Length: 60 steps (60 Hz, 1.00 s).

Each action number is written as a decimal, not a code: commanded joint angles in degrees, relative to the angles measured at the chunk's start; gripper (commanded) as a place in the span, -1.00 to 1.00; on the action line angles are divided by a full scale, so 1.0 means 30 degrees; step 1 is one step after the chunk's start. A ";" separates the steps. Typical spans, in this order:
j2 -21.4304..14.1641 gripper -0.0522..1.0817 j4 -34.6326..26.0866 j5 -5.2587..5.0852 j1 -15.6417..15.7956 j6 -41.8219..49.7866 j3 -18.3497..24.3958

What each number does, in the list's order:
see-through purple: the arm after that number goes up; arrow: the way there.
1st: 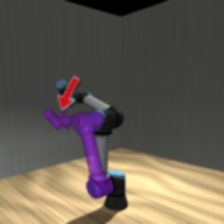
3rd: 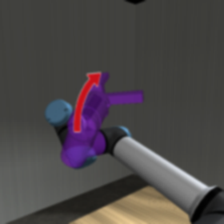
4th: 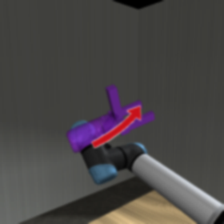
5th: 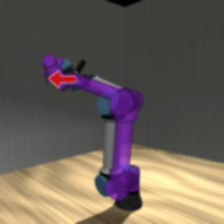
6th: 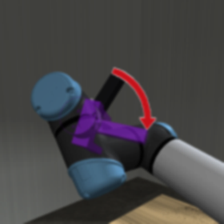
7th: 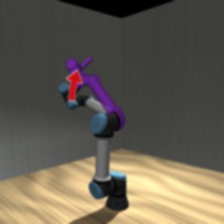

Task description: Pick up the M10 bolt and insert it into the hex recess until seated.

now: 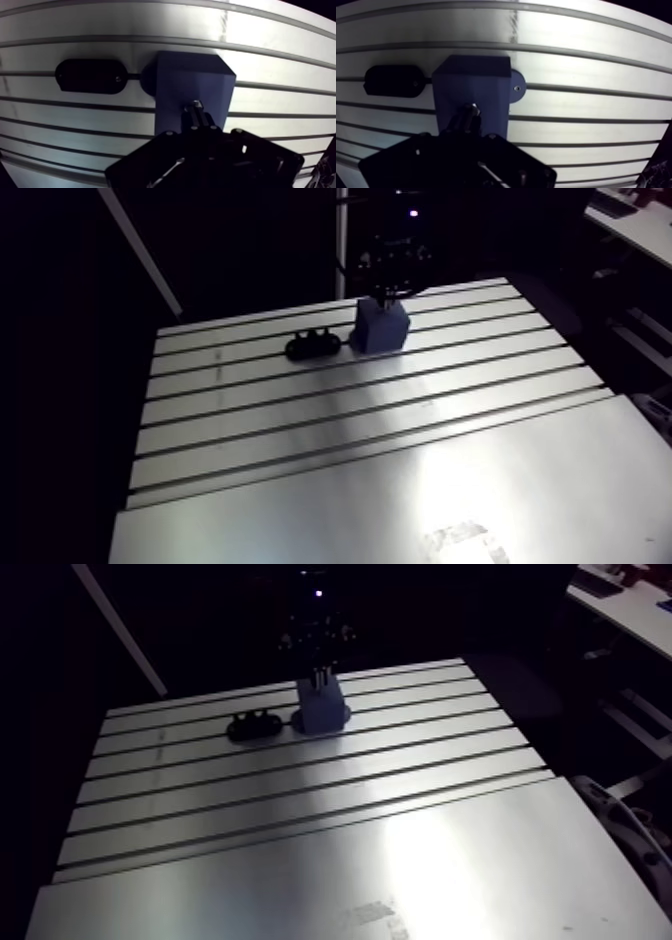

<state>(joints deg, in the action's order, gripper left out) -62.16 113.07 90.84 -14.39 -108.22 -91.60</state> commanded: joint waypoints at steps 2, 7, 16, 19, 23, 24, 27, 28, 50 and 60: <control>-0.0092 0.99 -0.0029 -0.0002 0.0051 -0.0005 -0.0007; -0.0092 0.98 -0.0029 -0.0002 0.0051 -0.0005 -0.0007; -0.0092 0.97 -0.0086 -0.0002 0.0051 -0.0005 -0.0032; -0.0146 0.97 -0.0087 0.0023 0.0051 -0.0005 -0.0061; -0.0204 0.95 -0.0112 0.0027 0.0051 -0.0005 -0.0066; -0.0204 0.95 -0.0112 0.0027 0.0051 -0.0005 -0.0066; -0.0288 0.79 -0.0174 0.0159 0.0104 -0.0005 -0.0037; -0.0288 0.79 -0.0174 0.0159 0.0104 -0.0005 -0.0037; -0.0327 -0.90 -0.0640 0.0642 0.0109 0.0024 0.0110; -0.0443 -0.90 -0.0892 0.0613 0.0139 0.0024 0.0222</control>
<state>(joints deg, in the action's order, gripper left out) -63.21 111.19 92.62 -14.02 -108.16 -91.25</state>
